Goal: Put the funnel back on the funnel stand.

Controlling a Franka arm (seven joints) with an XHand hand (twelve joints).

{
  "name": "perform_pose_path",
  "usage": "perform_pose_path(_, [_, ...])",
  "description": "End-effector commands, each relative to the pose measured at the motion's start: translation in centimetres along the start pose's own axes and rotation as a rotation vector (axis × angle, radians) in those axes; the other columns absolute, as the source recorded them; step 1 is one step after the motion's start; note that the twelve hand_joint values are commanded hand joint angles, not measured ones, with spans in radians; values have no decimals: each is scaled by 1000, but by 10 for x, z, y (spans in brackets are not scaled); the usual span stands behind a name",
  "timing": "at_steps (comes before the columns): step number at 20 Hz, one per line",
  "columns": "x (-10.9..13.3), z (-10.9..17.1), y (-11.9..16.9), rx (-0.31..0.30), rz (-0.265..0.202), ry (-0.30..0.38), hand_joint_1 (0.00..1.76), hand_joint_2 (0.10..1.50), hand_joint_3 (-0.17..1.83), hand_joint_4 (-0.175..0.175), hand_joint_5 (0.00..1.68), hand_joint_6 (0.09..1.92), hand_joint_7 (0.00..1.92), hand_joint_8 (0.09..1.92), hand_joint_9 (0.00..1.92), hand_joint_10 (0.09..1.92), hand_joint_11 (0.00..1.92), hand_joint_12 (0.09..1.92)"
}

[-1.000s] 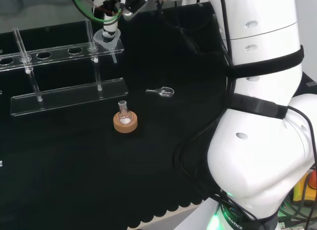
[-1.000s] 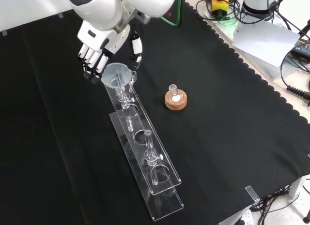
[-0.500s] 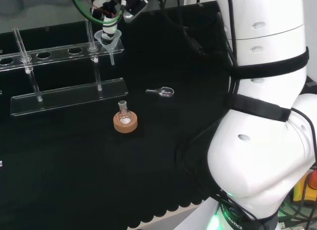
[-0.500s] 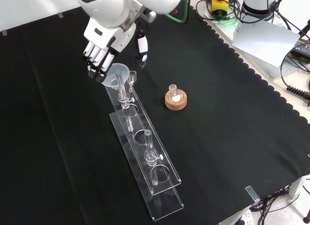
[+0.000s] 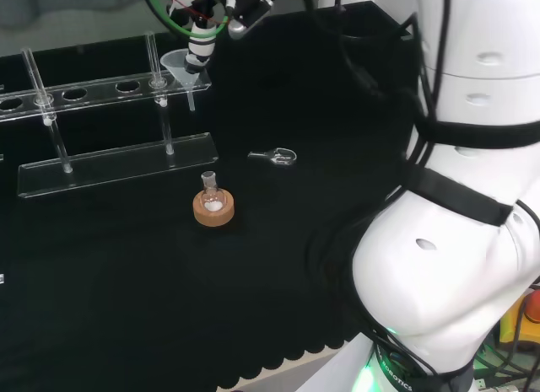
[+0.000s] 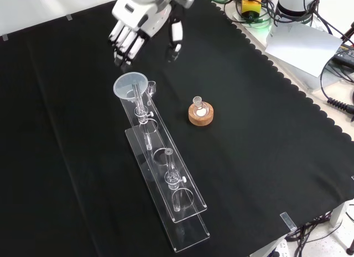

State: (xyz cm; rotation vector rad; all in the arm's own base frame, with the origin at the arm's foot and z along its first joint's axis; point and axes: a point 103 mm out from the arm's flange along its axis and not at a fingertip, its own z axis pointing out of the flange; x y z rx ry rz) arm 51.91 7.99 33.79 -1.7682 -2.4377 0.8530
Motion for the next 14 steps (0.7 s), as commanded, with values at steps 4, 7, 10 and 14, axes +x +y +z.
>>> perform_pose_path(4, [-3,39,-116,-148,186,169,632,717,475,-49,373,87,200,671,417,690,280,1404])
perform_pose_path(7, [1,51,-138,-157,221,195,625,727,471,-50,381,87,206,672,427,679,286,1400])
perform_pose_path(10, [6,61,-157,-171,256,195,621,734,465,-51,386,87,208,671,435,668,290,1397])
perform_pose_path(14, [10,71,-175,-172,276,207,616,740,464,-52,389,87,208,670,439,665,292,1397])
